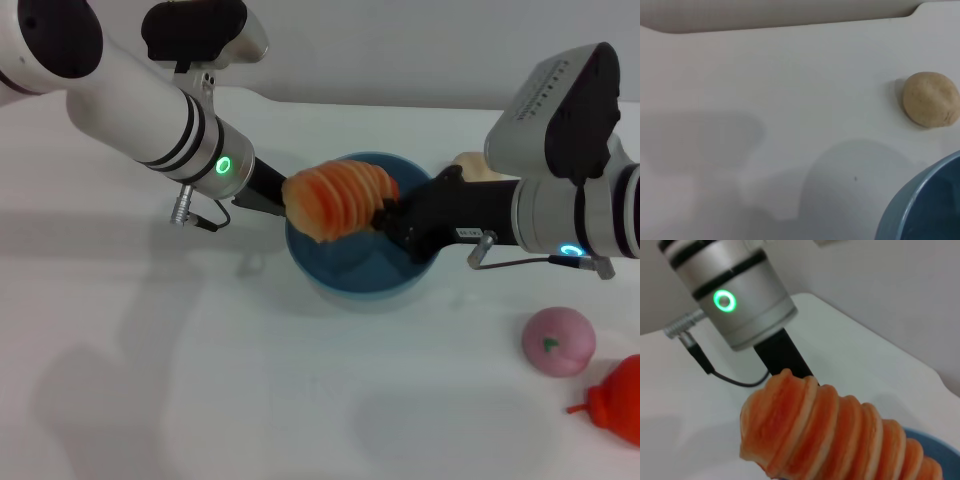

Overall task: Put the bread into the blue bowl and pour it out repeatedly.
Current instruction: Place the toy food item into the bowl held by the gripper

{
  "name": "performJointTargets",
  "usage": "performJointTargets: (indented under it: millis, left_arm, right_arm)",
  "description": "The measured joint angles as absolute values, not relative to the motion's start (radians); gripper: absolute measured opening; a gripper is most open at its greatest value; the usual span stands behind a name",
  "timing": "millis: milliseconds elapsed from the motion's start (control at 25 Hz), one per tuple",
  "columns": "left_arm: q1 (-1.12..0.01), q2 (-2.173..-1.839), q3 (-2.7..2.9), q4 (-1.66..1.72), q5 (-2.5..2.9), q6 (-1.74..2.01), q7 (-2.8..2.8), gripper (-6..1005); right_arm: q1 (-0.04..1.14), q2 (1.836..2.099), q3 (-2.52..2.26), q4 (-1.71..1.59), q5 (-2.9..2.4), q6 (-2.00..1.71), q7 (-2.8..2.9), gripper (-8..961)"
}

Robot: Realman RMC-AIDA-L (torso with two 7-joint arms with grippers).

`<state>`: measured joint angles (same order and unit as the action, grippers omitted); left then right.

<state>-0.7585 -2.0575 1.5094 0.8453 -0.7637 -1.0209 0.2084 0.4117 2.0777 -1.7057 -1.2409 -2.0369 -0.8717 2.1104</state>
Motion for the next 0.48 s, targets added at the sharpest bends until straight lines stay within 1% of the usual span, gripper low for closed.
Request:
performJointTargets:
  millis: [160, 280, 480]
  left_arm:
    - [-0.761, -2.057, 1.509, 0.847, -0.764, -1.02, 0.209, -2]
    - [-0.761, -2.056, 1.509, 0.847, -0.763, -1.015, 0.209, -2]
    - [-0.75, -2.055, 1.518, 0.845, -0.762, -0.979, 0.211, -2]
  right_arm:
    - [0.418, 2.074, -1.701, -1.224, -2.041, -0.871, 2.124, 90]
    - [0.409, 2.074, -1.692, -1.243, -2.041, -0.87, 2.124, 209]
    - [0.394, 2.075, -1.648, -1.261, -2.042, -0.88, 2.123, 309]
